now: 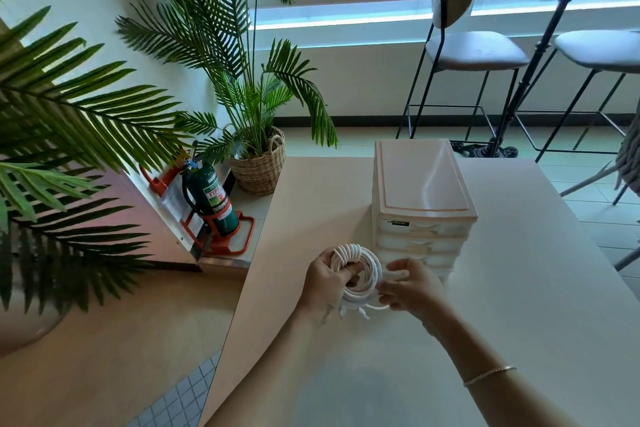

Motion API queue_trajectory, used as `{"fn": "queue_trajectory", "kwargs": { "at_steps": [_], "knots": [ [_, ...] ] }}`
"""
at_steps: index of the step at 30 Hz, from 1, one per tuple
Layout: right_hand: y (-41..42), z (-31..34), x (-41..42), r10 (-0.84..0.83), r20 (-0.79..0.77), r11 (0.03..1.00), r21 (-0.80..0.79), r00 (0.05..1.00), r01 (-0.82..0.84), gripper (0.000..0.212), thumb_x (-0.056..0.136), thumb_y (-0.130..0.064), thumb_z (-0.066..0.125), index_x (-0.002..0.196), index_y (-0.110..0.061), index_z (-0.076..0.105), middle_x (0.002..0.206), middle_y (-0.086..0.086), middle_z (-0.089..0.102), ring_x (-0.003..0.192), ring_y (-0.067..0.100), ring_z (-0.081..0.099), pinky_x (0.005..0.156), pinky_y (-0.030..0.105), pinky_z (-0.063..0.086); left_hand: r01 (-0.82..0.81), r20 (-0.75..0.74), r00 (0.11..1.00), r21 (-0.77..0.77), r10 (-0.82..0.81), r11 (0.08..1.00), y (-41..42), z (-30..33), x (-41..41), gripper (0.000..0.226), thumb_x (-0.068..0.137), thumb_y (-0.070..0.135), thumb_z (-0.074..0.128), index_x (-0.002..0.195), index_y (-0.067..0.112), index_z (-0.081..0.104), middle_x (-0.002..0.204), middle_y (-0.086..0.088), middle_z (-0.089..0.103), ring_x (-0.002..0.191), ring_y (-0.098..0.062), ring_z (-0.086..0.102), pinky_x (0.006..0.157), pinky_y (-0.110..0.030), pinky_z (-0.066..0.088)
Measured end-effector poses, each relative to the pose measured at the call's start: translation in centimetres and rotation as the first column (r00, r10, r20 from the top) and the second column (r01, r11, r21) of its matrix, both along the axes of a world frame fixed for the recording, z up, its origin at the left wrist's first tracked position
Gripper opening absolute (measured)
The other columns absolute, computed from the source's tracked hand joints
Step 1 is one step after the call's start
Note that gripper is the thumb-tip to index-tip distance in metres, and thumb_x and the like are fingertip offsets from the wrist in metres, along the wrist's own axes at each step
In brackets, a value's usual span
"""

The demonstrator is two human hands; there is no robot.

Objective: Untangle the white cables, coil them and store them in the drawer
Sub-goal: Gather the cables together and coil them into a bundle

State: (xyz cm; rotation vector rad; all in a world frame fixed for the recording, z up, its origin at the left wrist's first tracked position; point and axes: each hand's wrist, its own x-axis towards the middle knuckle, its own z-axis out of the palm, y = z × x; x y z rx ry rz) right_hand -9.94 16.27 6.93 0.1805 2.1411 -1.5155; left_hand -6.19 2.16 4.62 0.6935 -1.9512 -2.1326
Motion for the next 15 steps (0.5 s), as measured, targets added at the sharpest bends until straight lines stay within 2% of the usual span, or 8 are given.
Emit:
{"fn": "queue_trajectory", "kwargs": {
  "at_steps": [2, 3, 5, 7, 8, 11, 13, 15],
  "knots": [
    [0.0, 0.8, -0.3, 0.097, -0.168, 0.963, 0.265, 0.981, -0.05, 0.035, 0.075, -0.015, 0.069, 0.106, -0.02, 0.054, 0.095, 0.003, 0.067, 0.088, 0.02, 0.064, 0.077, 0.032, 0.052, -0.034, 0.018, 0.999, -0.02, 0.034, 0.999, -0.1, -0.2, -0.1, 0.021, 0.076, -0.002, 0.072, 0.088, 0.015, 0.066, 0.073, 0.002, 0.065, 0.062, -0.009, 0.06, 0.065, -0.023, 0.05],
    [0.0, 1.3, -0.3, 0.139, -0.253, 0.939, 0.342, 0.957, -0.046, 0.035, 0.076, -0.018, 0.068, 0.108, -0.023, 0.054, 0.103, 0.001, 0.065, 0.097, 0.02, 0.061, 0.083, 0.032, 0.05, -0.045, 0.022, 0.999, -0.019, 0.045, 0.999, -0.1, -0.3, -0.1, 0.022, 0.075, -0.002, 0.072, 0.087, 0.016, 0.066, 0.072, 0.002, 0.065, 0.063, -0.01, 0.06, 0.065, -0.023, 0.05],
    [-0.3, 1.9, 0.2, 0.217, -0.396, 0.918, 0.394, 0.892, -0.049, 0.026, 0.079, -0.024, 0.068, 0.103, -0.027, 0.061, 0.113, -0.001, 0.061, 0.107, 0.021, 0.057, 0.087, 0.03, 0.046, -0.046, 0.033, 0.998, 0.001, 0.046, 0.999, -0.1, -0.5, -0.1, 0.019, 0.076, 0.0, 0.072, 0.09, 0.011, 0.066, 0.073, 0.0, 0.065, 0.063, -0.012, 0.06, 0.063, -0.023, 0.049],
    [-0.9, 2.2, 1.0, 0.33, -0.467, 0.885, 0.455, 0.82, -0.097, 0.013, 0.082, -0.03, 0.066, 0.095, -0.028, 0.069, 0.115, -0.003, 0.058, 0.111, 0.018, 0.051, 0.084, 0.026, 0.041, -0.04, 0.043, 0.998, 0.062, 0.037, 0.997, 0.1, -0.4, -0.1, 0.018, 0.077, 0.0, 0.07, 0.095, 0.002, 0.066, 0.076, -0.006, 0.067, 0.066, -0.016, 0.062, 0.063, -0.025, 0.05],
    [-1.3, 2.1, 1.4, 0.375, -0.472, 0.867, 0.483, 0.798, -0.121, 0.014, 0.084, -0.032, 0.064, 0.095, -0.029, 0.071, 0.116, -0.004, 0.057, 0.113, 0.016, 0.048, 0.083, 0.025, 0.039, -0.043, 0.041, 0.998, 0.114, 0.038, 0.993, 0.2, -0.3, -0.2, 0.018, 0.078, -0.001, 0.068, 0.096, -0.001, 0.065, 0.078, -0.009, 0.067, 0.067, -0.018, 0.063, 0.062, -0.026, 0.051],
    [-2.3, 1.6, 1.9, 0.418, -0.385, 0.813, 0.564, 0.823, -0.149, 0.025, 0.091, -0.038, 0.051, 0.106, -0.03, 0.069, 0.12, -0.003, 0.053, 0.118, 0.019, 0.041, 0.087, 0.028, 0.041, -0.047, 0.044, 0.998, 0.238, 0.038, 0.97, 0.8, 0.0, -0.5, 0.016, 0.08, -0.004, 0.065, 0.095, -0.005, 0.063, 0.078, -0.013, 0.066, 0.063, -0.018, 0.064, 0.058, -0.024, 0.052],
    [-3.0, 1.1, 1.8, 0.444, -0.314, 0.747, 0.647, 0.839, -0.152, 0.031, 0.093, -0.039, 0.045, 0.108, -0.022, 0.066, 0.122, 0.0, 0.049, 0.12, 0.022, 0.037, 0.088, 0.033, 0.042, -0.025, 0.044, 0.999, 0.26, 0.014, 0.965, 1.0, -0.1, -0.5, 0.018, 0.082, -0.001, 0.066, 0.099, -0.006, 0.062, 0.082, -0.014, 0.067, 0.062, -0.014, 0.065, 0.057, -0.022, 0.052],
    [-3.4, 0.7, 1.8, 0.435, -0.289, 0.739, 0.656, 0.853, -0.154, 0.032, 0.094, -0.037, 0.045, 0.107, -0.018, 0.067, 0.124, 0.001, 0.047, 0.12, 0.024, 0.036, 0.088, 0.035, 0.042, -0.01, 0.051, 0.999, 0.238, -0.002, 0.971, 1.0, -0.2, -0.7, 0.014, 0.084, 0.002, 0.064, 0.097, -0.002, 0.062, 0.083, -0.011, 0.068, 0.062, -0.01, 0.066, 0.058, -0.021, 0.052]
  ]
}}
